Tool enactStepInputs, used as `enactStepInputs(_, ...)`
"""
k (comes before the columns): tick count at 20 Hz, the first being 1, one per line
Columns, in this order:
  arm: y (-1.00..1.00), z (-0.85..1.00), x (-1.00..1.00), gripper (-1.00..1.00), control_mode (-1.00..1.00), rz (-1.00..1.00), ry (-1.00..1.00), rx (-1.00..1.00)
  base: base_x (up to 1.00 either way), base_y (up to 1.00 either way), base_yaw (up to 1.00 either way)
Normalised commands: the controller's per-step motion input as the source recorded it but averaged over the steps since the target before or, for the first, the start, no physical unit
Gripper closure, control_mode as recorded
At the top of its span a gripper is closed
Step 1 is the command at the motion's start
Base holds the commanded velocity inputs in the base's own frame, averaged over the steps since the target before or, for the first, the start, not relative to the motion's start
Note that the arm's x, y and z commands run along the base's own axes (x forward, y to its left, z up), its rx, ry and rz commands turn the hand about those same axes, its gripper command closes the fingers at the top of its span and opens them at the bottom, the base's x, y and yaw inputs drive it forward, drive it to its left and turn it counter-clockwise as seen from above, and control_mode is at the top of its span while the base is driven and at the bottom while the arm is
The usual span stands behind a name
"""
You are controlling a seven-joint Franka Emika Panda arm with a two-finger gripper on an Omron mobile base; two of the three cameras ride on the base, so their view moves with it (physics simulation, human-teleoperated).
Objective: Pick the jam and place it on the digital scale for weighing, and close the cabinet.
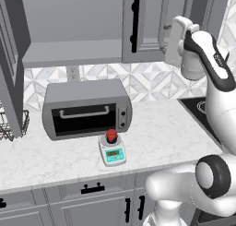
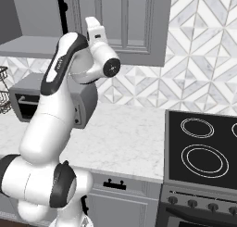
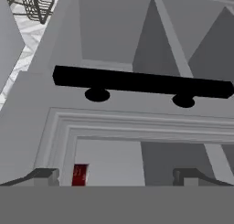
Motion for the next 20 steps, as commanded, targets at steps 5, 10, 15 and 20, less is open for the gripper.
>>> enactStepInputs(5, -0.01, 0.14, -1.00, -1.00, -1.00, 0.00, -0.22, 0.00, 0.00, 0.00, 0.00)
enactStepInputs(10, 0.05, 0.23, -1.00, -1.00, -1.00, 0.00, -0.02, 0.02, 0.00, 0.00, 0.00)
enactStepInputs(15, 0.00, 0.05, -1.00, -1.00, -1.00, 0.00, -0.11, 0.00, 0.00, 0.00, 0.00)
enactStepInputs(20, 0.33, -0.06, -0.79, -1.00, -1.00, 0.00, -0.05, -0.01, 0.00, 0.00, 0.00)
